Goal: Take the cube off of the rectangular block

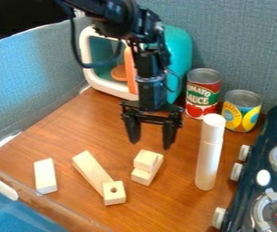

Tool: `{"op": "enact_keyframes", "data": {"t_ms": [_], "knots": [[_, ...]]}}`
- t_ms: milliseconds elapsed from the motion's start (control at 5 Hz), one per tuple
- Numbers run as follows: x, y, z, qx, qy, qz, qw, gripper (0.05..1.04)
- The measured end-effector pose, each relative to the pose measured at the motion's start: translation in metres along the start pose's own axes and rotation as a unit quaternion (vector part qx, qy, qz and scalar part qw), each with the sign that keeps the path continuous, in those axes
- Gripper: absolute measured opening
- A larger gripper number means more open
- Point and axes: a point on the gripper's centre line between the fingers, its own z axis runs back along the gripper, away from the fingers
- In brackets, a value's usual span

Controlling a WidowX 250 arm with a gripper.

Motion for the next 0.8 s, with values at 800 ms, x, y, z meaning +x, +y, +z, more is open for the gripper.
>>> {"op": "enact_keyframes", "data": {"t_ms": [800], "knots": [[-0.006,0.009,-0.025,0.033,0.066,-0.003,0.9973,0.948]]}}
